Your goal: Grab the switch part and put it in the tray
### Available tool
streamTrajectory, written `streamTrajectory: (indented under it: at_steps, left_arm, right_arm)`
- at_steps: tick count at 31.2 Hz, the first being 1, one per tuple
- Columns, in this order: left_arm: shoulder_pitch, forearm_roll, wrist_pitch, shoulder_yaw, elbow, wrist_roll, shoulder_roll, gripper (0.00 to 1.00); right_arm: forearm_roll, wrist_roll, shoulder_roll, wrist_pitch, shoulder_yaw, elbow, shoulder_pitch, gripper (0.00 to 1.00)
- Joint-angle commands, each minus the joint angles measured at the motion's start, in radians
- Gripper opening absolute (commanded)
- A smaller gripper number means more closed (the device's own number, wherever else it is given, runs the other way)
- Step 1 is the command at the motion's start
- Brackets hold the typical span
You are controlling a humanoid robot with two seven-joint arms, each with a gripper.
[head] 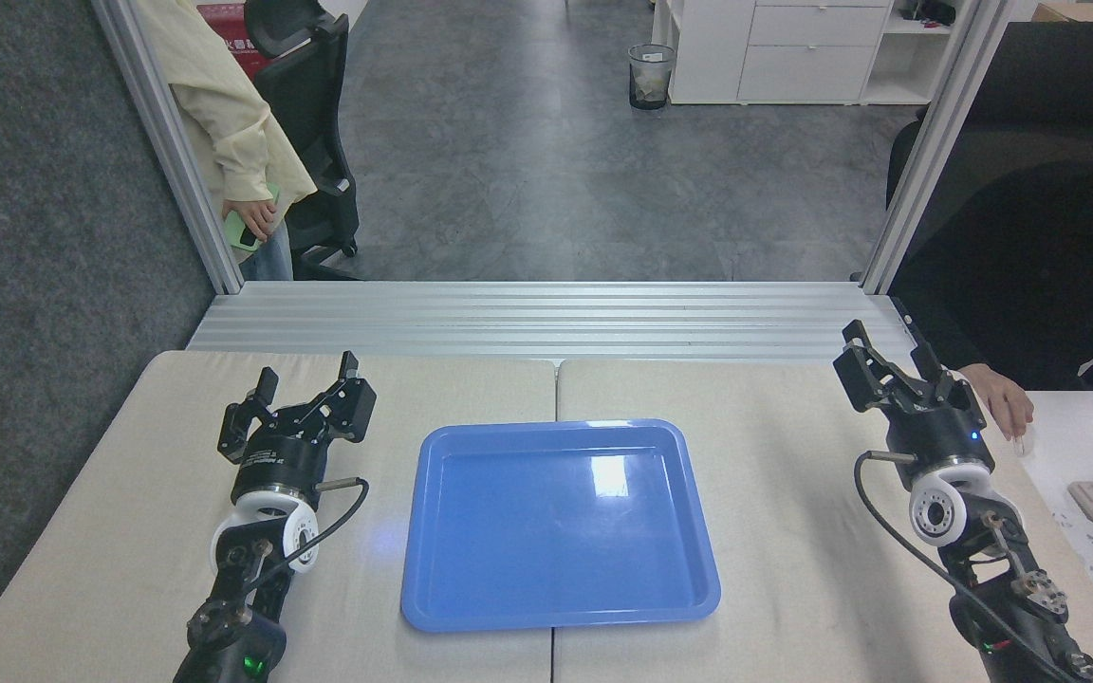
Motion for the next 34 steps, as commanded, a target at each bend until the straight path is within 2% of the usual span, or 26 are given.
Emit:
streamTrajectory:
  at_steps: [1, 10, 16, 21, 34]
  left_arm:
    - [-0.004, -0.002, 0.001, -0.027, -0.021, -0.004, 0.002, 1.0]
    - [-0.009, 0.007, -0.001, -0.024, -0.018, -0.006, 0.002, 1.0]
    - [-0.01, 0.008, -0.004, -0.027, -0.018, -0.006, 0.001, 1.0]
    - [-0.013, -0.006, -0.001, -0.027, 0.025, -0.004, 0.002, 1.0]
    - [-0.045, -0.009, -0.001, -0.03, 0.074, -0.002, 0.036, 1.0]
  right_arm:
    - [0.027, 0.0, -0.004, -0.001, 0.004, -0.001, -0.001, 1.0]
    - [0.031, 0.0, -0.004, -0.001, 0.004, -0.001, -0.001, 1.0]
    - [0.055, 0.0, -0.004, -0.001, 0.004, -0.001, -0.001, 1.0]
    - [0.058, 0.001, -0.004, -0.001, 0.004, -0.001, -0.001, 1.0]
    - [0.058, 0.001, -0.004, -0.001, 0.004, 0.001, -0.003, 1.0]
